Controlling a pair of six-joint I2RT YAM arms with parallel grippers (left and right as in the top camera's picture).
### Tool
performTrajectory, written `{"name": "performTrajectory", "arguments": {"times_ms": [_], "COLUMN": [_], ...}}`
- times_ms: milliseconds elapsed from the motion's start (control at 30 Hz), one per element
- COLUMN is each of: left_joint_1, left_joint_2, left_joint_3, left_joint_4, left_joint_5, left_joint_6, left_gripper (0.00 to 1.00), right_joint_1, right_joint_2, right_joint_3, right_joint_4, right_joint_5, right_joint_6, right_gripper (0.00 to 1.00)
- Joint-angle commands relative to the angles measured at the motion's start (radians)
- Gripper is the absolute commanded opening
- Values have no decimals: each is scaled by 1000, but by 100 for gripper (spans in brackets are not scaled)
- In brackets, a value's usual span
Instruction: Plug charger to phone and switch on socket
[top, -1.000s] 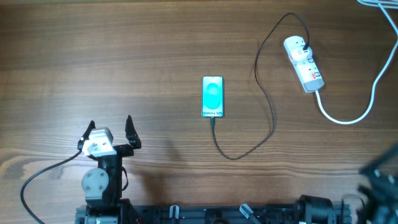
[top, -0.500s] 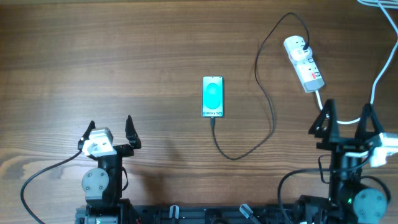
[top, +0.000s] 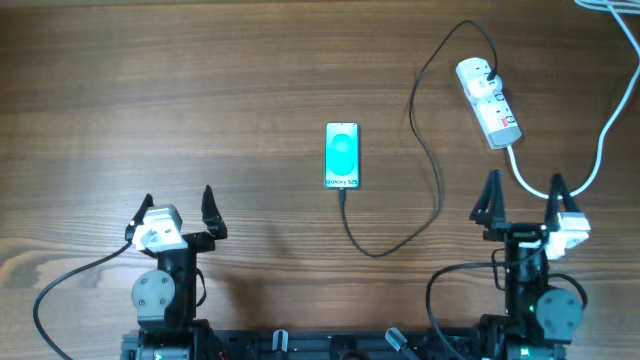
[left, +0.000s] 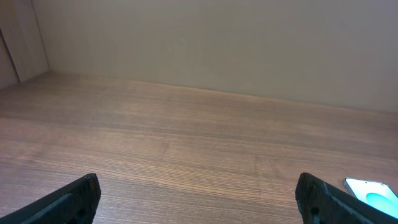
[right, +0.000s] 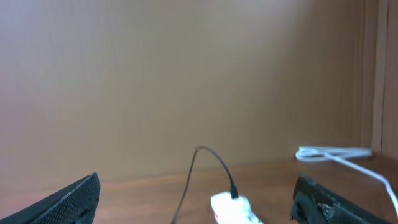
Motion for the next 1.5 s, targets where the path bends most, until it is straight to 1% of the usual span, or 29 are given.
{"name": "performTrajectory", "arguments": {"times_ms": [0, 67, 133, 433, 567, 1467], "left_joint_1": [5, 5, 5, 5, 5, 5], "left_joint_2": [-9, -9, -9, -9, -9, -9], "left_joint_3": [-8, -8, -8, -8, -8, -8], "left_joint_4": [3, 3, 3, 3, 3, 3], "left_joint_5": [12, 12, 12, 12, 12, 12], "left_joint_6": [15, 15, 15, 15, 15, 15], "left_gripper": [100, 100, 100, 100, 100, 100], "right_joint_1": [5, 5, 5, 5, 5, 5], "right_joint_2": [-16, -16, -16, -16, -16, -15], "right_joint_3": [-32, -32, -32, -32, -32, -32], "right_joint_4": [-80, -163, -215, -214, -214, -215], "right_joint_5": [18, 17, 9, -24, -31, -31], "right_joint_6": [-24, -76, -87, -99, -149, -149], "right_gripper": [99, 100, 100, 100, 100, 100]}}
